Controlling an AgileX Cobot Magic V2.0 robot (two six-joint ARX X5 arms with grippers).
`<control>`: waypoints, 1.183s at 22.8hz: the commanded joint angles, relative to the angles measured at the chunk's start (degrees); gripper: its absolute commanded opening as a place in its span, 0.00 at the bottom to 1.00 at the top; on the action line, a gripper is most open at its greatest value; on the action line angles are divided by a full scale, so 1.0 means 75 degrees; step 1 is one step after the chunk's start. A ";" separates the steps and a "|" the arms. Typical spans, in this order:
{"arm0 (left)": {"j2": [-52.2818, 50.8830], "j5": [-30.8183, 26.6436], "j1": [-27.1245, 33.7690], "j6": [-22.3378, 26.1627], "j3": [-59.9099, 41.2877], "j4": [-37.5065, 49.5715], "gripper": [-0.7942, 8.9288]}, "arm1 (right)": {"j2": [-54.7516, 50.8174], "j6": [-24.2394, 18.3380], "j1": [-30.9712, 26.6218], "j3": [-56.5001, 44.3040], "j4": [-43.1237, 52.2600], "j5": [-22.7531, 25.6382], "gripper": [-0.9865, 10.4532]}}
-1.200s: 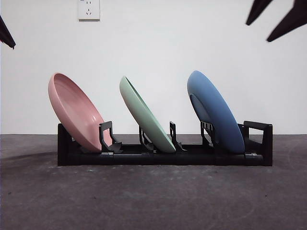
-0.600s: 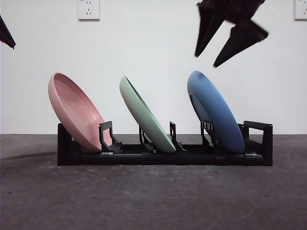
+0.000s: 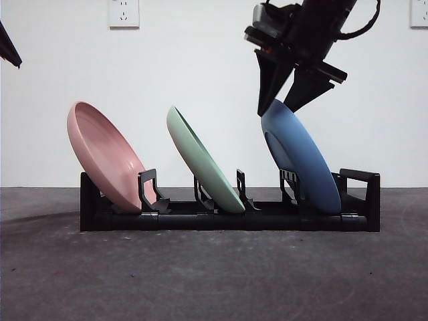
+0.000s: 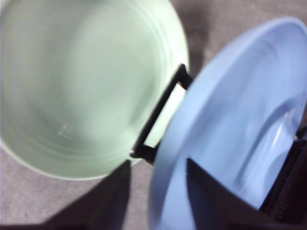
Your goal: Place the plate
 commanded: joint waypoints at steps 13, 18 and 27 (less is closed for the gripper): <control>0.0041 0.0038 -0.0012 0.0055 0.0134 0.0044 0.38 | -0.0749 0.0350 0.0073 0.1102 -0.0606 -0.1422 0.10; 0.0041 0.0038 -0.0012 0.0055 0.0134 0.0070 0.38 | -0.1236 0.0178 0.0219 0.1906 -0.1527 -0.1810 0.10; 0.0041 0.0038 -0.0012 0.0055 0.0134 0.0073 0.38 | -0.2911 -0.0149 0.1649 0.1288 -0.1632 -0.0032 0.10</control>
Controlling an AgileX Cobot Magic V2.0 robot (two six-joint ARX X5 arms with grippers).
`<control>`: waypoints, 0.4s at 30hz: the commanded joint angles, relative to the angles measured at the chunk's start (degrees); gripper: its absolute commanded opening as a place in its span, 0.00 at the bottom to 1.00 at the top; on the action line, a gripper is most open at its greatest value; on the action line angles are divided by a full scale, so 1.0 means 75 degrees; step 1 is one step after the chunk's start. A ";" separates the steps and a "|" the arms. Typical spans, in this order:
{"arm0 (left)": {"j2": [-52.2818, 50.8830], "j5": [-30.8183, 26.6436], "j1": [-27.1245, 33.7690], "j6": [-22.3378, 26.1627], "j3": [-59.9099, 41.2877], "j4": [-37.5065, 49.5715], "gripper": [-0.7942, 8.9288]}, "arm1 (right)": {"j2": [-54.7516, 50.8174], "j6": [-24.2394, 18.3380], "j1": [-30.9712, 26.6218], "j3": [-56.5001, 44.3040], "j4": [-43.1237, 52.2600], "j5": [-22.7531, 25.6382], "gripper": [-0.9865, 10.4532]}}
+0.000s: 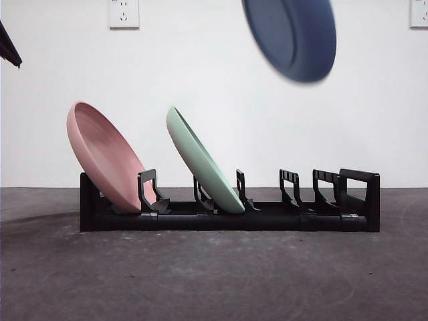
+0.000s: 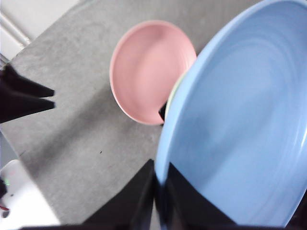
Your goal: Place the plate
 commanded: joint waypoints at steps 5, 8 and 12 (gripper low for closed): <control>0.0041 0.0038 -0.0012 0.0052 0.0134 0.0061 0.38 | -0.1877 -0.0152 0.1472 -0.2154 0.1437 0.1198 0.10; 0.0041 0.0038 -0.0012 0.0052 0.0134 0.0055 0.38 | -0.2713 -0.0117 0.2212 -0.3389 0.2025 0.1856 0.10; 0.0044 0.0038 -0.0012 0.0052 0.0134 0.0052 0.38 | -0.3421 -0.0087 0.3299 -0.4683 0.2261 0.3063 0.10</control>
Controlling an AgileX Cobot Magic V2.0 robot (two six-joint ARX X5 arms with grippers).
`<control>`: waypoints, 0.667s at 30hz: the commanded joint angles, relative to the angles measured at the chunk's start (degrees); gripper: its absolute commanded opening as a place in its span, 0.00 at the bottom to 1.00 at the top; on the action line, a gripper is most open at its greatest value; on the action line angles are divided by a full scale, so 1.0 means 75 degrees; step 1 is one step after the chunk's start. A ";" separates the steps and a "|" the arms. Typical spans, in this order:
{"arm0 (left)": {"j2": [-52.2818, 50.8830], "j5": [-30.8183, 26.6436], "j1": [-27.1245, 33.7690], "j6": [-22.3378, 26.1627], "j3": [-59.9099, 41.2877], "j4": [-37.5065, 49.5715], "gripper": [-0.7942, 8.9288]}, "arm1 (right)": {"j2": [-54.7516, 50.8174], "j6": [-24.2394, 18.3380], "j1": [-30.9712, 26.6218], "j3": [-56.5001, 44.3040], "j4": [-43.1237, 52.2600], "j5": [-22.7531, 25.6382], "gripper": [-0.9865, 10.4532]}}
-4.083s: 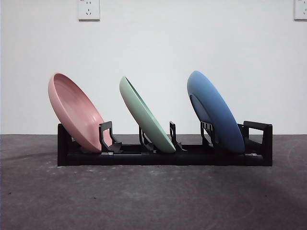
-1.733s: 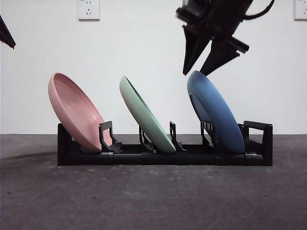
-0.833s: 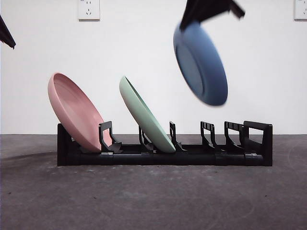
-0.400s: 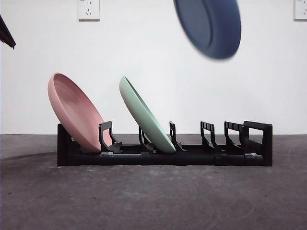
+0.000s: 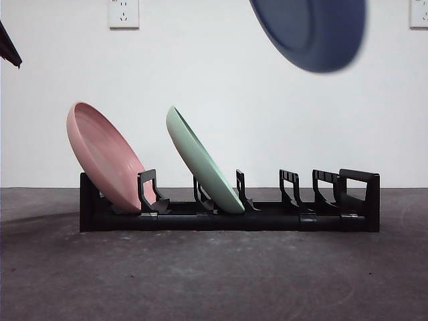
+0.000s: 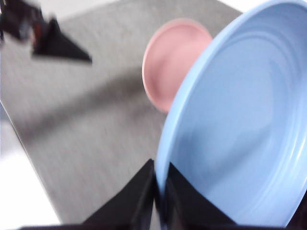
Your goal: Place the plate
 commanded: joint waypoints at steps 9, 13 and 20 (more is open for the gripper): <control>0.0044 0.0035 -0.0012 0.0055 0.0134 0.0061 0.38 | 0.0050 -0.0006 0.2882 -0.2375 0.0268 0.2515 0.10; 0.0044 0.0035 -0.0012 0.0055 0.0134 0.0058 0.38 | 0.0796 -0.0012 0.3465 -0.2614 0.0329 0.2573 0.10; 0.0044 0.0038 -0.0012 0.0055 0.0134 0.0061 0.38 | 0.2250 -0.0627 0.3786 -0.2611 0.1218 0.2544 0.10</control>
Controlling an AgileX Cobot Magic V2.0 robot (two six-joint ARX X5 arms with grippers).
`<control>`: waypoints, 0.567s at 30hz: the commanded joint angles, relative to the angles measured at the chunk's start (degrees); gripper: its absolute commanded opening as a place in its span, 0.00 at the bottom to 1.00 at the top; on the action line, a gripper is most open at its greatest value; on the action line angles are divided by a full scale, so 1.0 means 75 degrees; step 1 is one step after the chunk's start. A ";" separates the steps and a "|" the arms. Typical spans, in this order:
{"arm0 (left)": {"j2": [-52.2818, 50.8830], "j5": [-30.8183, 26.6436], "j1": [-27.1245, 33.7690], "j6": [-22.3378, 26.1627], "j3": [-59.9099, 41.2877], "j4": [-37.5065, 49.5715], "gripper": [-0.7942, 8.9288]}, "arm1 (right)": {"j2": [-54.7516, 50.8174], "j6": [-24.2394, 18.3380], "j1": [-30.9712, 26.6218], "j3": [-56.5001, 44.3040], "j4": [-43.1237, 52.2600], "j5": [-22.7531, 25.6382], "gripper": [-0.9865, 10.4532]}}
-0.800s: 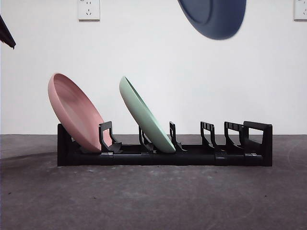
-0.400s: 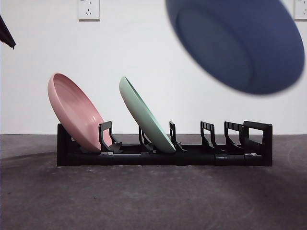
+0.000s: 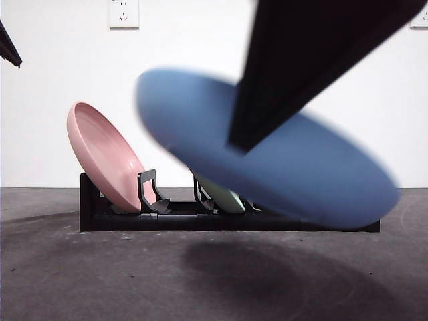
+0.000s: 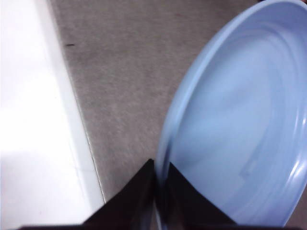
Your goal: Place the plate
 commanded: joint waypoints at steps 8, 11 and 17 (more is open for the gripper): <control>0.0044 0.0038 -0.0006 0.0052 0.0134 0.0052 0.38 | 0.1609 -0.1218 0.0038 0.0090 0.1029 0.0093 0.10; 0.0044 0.0038 -0.0006 0.0052 0.0134 0.0050 0.38 | 0.1993 -0.1679 -0.0003 0.0090 0.1489 0.0122 0.10; 0.0044 0.0038 -0.0006 0.0052 0.0134 0.0026 0.38 | 0.2731 -0.2168 -0.0274 0.0090 0.1687 0.0358 0.10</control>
